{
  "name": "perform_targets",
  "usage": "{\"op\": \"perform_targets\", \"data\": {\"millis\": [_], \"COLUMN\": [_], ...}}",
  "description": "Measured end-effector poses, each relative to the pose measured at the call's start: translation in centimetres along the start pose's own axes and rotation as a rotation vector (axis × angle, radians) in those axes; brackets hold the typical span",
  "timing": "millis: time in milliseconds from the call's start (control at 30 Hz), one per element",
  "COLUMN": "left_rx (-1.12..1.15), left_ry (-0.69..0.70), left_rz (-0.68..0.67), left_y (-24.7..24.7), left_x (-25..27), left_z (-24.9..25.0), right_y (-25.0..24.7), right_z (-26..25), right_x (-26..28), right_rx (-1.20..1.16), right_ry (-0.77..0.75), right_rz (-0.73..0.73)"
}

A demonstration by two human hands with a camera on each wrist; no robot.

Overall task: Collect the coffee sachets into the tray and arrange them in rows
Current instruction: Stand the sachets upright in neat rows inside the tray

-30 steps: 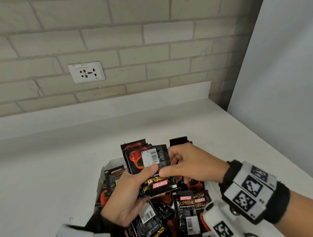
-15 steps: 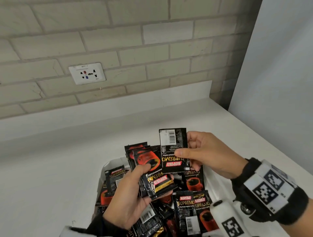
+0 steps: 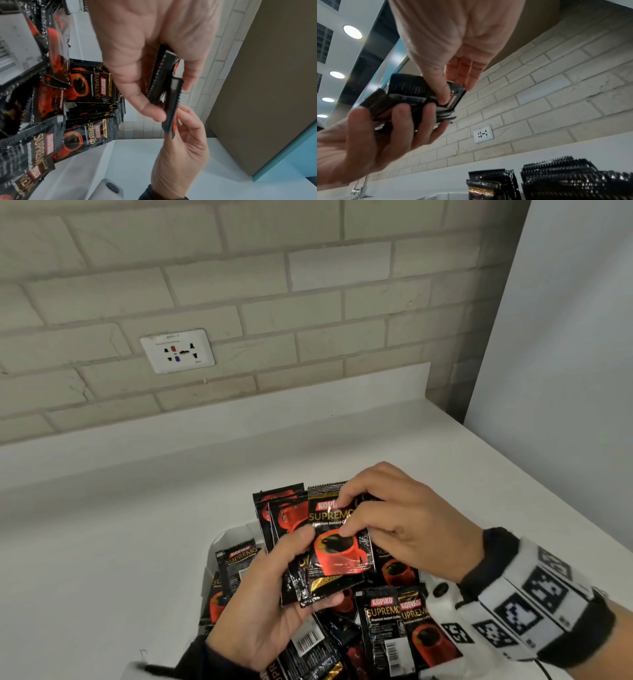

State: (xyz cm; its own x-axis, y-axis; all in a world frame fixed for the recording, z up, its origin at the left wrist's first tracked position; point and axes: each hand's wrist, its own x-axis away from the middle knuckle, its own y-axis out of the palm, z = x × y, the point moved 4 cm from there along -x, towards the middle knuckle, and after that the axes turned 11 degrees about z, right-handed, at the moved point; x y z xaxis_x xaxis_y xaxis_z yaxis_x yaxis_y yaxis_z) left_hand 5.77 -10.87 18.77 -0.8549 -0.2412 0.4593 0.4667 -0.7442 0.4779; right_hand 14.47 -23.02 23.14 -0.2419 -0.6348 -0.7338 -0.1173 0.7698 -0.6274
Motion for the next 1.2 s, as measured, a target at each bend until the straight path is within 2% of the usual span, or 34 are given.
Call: {"op": "perform_targets", "data": {"millis": [100, 167, 300, 367, 433, 500, 600, 700, 833, 967, 1200], "left_rx": [-0.089, -0.136, -0.208, -0.252, -0.297, -0.318, -0.268, -0.130, 0.013, -0.004, -0.090], "left_ry": [0.077, 0.120, 0.177, 0.209, 0.253, 0.305, 0.351, 0.389, 0.425, 0.428, 0.388], "left_rz": [0.011, 0.025, 0.045, 0.031, 0.042, 0.063, 0.116, 0.213, 0.278, 0.284, 0.276], "left_y": [-0.3, -0.5, -0.6, -0.4, -0.4, -0.7, -1.9, -4.3, -6.4, -6.5, -6.2], "left_x": [0.0, -0.2, -0.2, -0.2, -0.3, -0.3, -0.4, -0.7, -0.3, -0.2, -1.0], "left_z": [0.1, 0.2, 0.4, 0.3, 0.3, 0.8, 2.1, 3.8, 5.5, 5.5, 4.6], "right_y": [0.5, 0.3, -1.1, -1.3, -0.8, -0.3, -0.7, -1.1, 1.3, 4.9, 7.5], "right_z": [0.2, 0.4, 1.1, 1.2, 1.0, 0.7, 0.9, 2.2, 3.4, 3.5, 3.1], "right_x": [0.0, 0.0, -0.7, -1.4, -2.0, -2.7, -4.2, -5.2, -4.6, -3.4, -3.3], "right_rx": [-0.017, -0.067, -0.189, -0.265, -0.253, -0.225, -0.214, -0.066, 0.181, 0.332, 0.542], "right_ry": [0.013, 0.081, 0.421, 0.607, 0.687, 0.670, 0.660, 0.658, 0.573, 0.444, 0.289], "right_rz": [-0.075, -0.053, 0.088, 0.002, -0.196, -0.289, -0.231, -0.241, -0.501, -0.702, -0.782]}}
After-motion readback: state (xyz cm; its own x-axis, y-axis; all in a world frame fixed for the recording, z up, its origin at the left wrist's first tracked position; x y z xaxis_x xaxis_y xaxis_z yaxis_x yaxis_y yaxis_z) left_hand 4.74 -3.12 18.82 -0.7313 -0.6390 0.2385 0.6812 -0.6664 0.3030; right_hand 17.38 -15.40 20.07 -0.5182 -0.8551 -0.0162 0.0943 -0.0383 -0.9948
